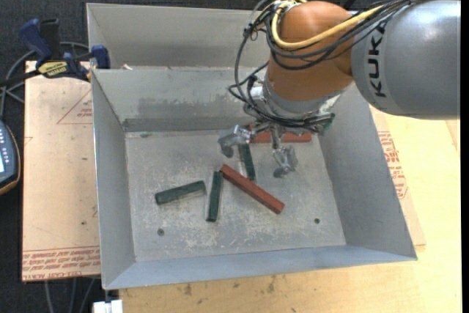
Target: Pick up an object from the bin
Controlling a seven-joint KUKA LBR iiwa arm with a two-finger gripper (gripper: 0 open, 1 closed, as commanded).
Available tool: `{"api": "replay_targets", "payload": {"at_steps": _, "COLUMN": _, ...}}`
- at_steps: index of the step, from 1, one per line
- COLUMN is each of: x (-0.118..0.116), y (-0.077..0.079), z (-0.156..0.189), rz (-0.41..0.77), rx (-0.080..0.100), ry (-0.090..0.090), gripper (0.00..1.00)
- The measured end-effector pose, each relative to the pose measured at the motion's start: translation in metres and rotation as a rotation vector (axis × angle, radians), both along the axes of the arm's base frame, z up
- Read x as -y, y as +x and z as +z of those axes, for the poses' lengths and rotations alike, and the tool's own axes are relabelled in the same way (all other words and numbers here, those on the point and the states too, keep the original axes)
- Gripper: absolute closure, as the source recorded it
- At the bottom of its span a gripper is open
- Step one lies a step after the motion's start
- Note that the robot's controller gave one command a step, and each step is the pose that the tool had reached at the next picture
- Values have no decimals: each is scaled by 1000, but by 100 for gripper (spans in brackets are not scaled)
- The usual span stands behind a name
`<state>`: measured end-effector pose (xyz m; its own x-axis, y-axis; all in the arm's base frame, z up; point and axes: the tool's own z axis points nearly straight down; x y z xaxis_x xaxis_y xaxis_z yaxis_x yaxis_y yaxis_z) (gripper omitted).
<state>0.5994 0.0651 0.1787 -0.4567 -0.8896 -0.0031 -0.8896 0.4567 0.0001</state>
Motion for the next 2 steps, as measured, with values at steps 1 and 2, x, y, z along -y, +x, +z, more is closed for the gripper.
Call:
{"api": "replay_targets", "payload": {"at_steps": 1, "x": 5, "y": 38, "z": -110, "rz": 118, "rx": -3, "ry": 0, "gripper": 0}}
{"api": "replay_targets", "payload": {"at_steps": 2, "x": 5, "y": 39, "z": -105, "rz": 117, "rx": 2, "ry": 0, "gripper": 100}}
